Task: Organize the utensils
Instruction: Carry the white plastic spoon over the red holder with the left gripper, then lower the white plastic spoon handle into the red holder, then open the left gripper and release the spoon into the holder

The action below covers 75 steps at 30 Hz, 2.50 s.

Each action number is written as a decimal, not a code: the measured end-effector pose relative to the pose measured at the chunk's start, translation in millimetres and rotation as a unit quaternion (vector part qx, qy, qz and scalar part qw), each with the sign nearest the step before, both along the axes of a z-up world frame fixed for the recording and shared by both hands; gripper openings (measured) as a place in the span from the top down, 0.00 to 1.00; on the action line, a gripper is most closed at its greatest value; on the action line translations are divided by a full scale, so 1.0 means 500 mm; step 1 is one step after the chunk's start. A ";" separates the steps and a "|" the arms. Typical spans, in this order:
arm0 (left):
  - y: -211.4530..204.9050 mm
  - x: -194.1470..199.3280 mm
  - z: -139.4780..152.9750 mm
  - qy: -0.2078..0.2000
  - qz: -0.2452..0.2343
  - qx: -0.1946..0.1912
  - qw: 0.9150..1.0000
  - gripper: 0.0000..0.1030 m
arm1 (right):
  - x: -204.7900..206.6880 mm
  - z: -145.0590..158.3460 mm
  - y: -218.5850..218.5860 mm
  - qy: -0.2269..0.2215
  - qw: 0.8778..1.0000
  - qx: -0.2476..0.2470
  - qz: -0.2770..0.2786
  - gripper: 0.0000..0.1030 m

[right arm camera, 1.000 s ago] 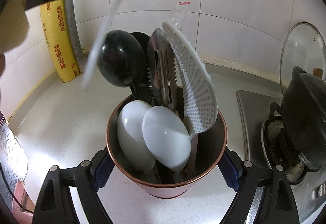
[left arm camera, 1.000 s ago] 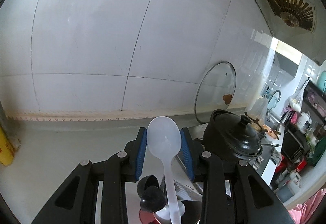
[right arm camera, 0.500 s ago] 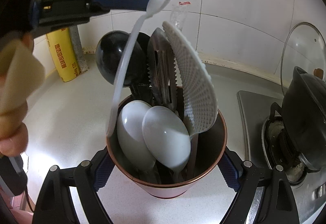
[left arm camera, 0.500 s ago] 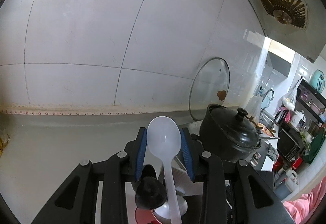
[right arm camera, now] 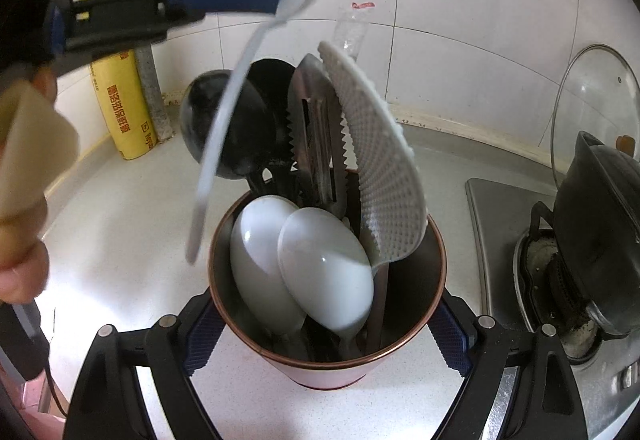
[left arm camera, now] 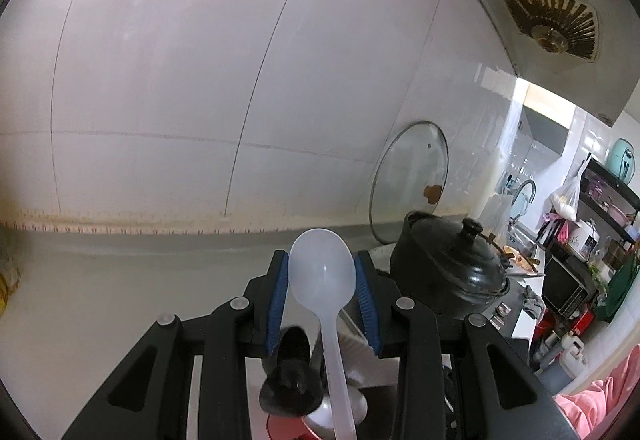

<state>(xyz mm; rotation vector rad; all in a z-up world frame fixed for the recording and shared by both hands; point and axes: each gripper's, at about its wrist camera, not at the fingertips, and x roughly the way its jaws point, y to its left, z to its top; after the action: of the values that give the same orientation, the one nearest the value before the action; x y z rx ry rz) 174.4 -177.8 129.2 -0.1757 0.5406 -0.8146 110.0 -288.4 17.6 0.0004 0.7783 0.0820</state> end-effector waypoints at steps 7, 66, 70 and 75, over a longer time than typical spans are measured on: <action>-0.011 0.020 0.034 -0.011 -0.012 -0.014 1.000 0.66 | 0.004 -0.004 0.002 0.002 1.000 -0.002 0.001 0.12; 0.040 -0.055 0.045 -0.038 -0.023 -0.007 0.999 0.65 | 0.007 -0.008 -0.001 0.004 1.000 -0.002 0.001 0.12; 0.061 -0.080 0.033 -0.038 -0.021 0.005 0.999 0.66 | 0.007 -0.007 0.000 0.004 1.000 -0.001 0.001 0.12; 0.055 -0.100 0.023 -0.044 -0.025 0.025 0.998 0.67 | 0.007 -0.007 0.000 0.005 1.000 -0.002 0.001 0.12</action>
<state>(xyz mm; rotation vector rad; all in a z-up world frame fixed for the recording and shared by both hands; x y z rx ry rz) 124.3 -150.3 140.4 -0.0809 0.4833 -0.8532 113.6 -288.5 13.9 -0.0034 0.7875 0.0833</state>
